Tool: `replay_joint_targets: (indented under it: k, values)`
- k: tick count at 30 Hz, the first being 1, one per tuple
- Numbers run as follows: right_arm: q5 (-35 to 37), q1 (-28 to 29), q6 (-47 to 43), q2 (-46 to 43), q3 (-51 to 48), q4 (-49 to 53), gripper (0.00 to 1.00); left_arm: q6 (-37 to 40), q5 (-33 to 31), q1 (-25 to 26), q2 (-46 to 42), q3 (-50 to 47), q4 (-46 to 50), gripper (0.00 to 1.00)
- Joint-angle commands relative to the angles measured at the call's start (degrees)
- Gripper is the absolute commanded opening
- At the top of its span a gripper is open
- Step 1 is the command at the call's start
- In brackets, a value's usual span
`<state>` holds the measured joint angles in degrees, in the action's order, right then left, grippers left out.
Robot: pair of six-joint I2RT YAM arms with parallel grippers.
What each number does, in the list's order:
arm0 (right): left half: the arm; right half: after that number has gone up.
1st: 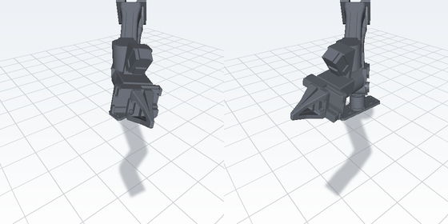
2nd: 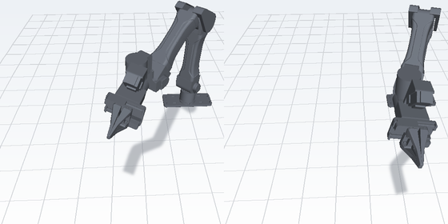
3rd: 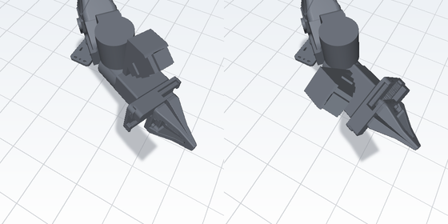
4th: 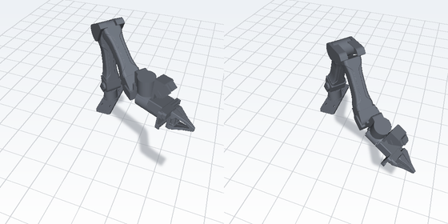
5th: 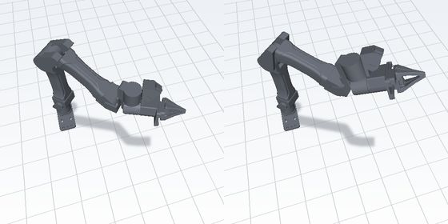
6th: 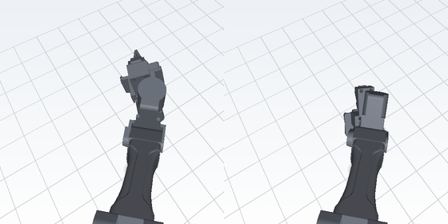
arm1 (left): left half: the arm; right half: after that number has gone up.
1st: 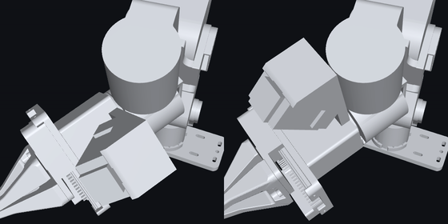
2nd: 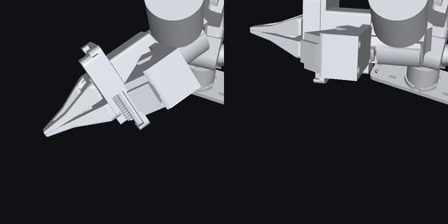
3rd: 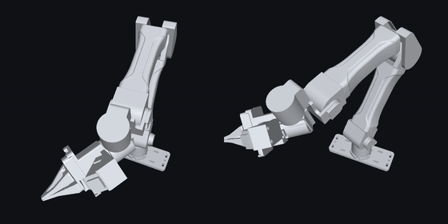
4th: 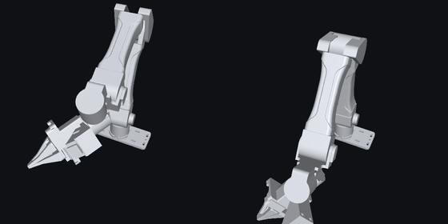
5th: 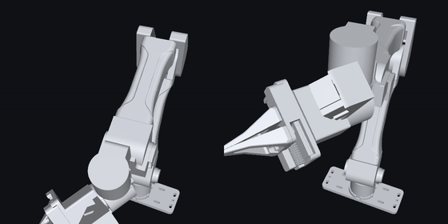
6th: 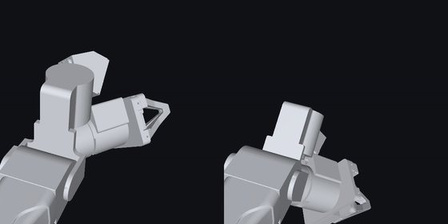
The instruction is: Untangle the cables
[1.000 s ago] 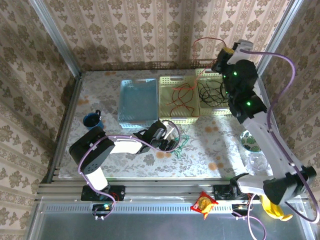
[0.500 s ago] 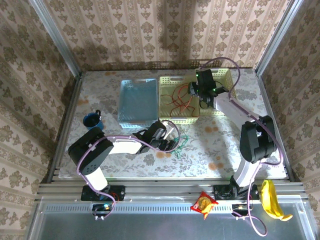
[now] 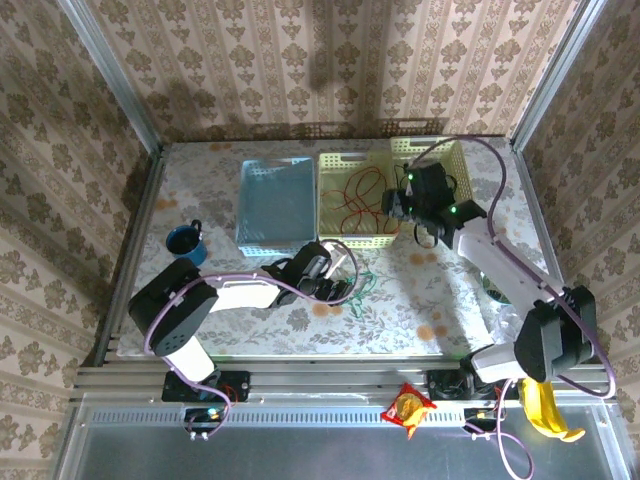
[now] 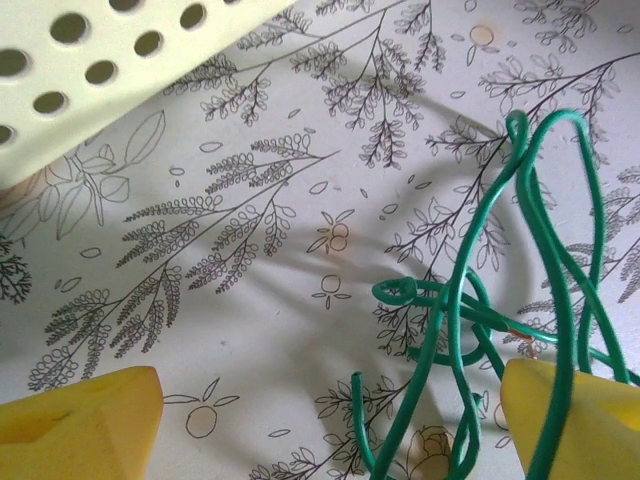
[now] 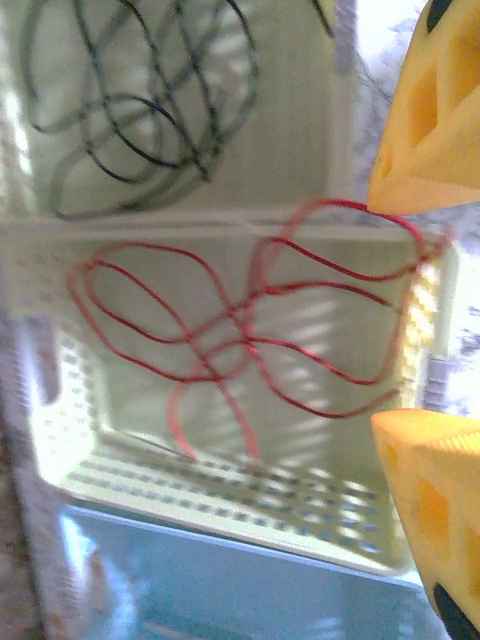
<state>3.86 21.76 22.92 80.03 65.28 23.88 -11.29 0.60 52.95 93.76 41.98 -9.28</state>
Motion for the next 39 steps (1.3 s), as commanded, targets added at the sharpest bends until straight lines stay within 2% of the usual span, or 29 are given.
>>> replay_joint_targets:
  k: [1,3,6,14,22,29,33,39]
  values:
    - [-7.67,3.64,-1.97,-1.82,-6.24,5.84,0.55,1.27,0.27,0.23,-1.82,1.07,1.02,0.89]
    - [-10.02,6.11,-5.21,-1.3,-7.9,8.81,0.55,1.14,0.53,0.13,-1.91,1.18,0.93,0.88]
    - [-9.11,7.77,-8.95,2.23,-7.61,13.56,0.55,0.82,0.71,-0.17,-2.16,1.27,0.67,0.88]
    - [-15.74,8.27,-9.02,14.47,-7.04,16.47,0.53,0.74,0.98,-0.32,-1.89,1.66,1.1,0.87]
    - [-12.65,9.18,-10.04,19.99,-4.13,15.87,0.51,0.74,1.07,-0.22,-0.33,2.32,0.75,0.87]
    - [-6.75,10.57,-9.55,22.86,-3.64,16.12,0.49,0.83,1.07,-0.23,0.47,2.43,0.5,0.87]
    - [-3.73,11.06,-8.64,23.5,-3.12,16.98,0.4,0.83,1.16,-0.3,1.14,2.32,0.02,0.87]
    - [1.01,11.73,-6.7,22.88,-3.21,18.0,0.07,0.69,0.85,-0.68,2.69,2.15,-1.19,0.87]
